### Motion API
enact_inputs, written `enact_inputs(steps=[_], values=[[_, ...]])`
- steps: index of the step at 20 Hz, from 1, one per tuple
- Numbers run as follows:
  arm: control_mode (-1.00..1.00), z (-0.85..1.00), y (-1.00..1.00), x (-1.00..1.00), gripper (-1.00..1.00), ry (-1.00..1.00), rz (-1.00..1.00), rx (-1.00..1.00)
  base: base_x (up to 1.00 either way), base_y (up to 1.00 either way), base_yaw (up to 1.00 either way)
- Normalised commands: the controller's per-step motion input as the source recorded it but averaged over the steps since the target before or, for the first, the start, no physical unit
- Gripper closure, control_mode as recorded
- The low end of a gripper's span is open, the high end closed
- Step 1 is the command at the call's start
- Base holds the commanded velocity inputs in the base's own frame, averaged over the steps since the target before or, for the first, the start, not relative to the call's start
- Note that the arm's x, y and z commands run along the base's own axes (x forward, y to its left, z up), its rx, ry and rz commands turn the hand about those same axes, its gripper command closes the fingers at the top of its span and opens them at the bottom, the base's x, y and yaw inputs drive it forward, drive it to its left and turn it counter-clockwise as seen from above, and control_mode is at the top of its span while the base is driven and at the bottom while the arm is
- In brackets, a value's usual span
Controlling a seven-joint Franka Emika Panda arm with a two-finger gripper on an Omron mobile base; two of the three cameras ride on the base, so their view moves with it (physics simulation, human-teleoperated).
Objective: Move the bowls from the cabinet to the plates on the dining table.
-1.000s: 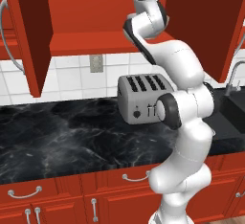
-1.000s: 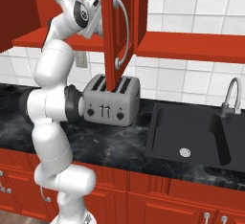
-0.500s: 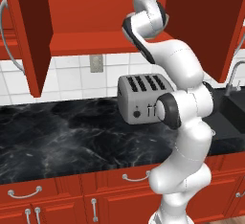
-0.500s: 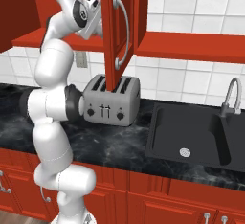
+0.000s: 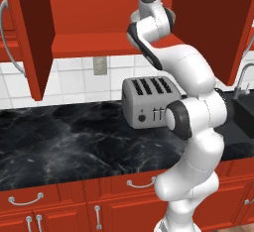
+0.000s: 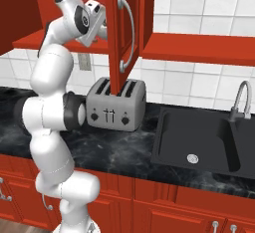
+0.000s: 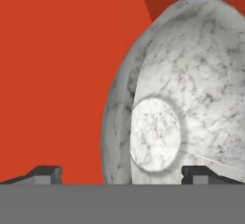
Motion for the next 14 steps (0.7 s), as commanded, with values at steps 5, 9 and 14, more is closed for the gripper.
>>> enact_inputs(steps=[5, 9, 14], values=[[-1.00, -0.23, 0.00, 0.00, 1.00, 0.00, 0.04, 0.00, 0.00, 0.00, 0.00], [-1.00, -0.02, 0.00, 0.00, 1.00, 0.00, 0.04, 0.00, 0.00, 0.00, 0.00], [-1.00, 0.18, 0.00, -0.10, 1.00, 0.00, 0.06, 0.00, 0.00, 0.00, 0.00]])
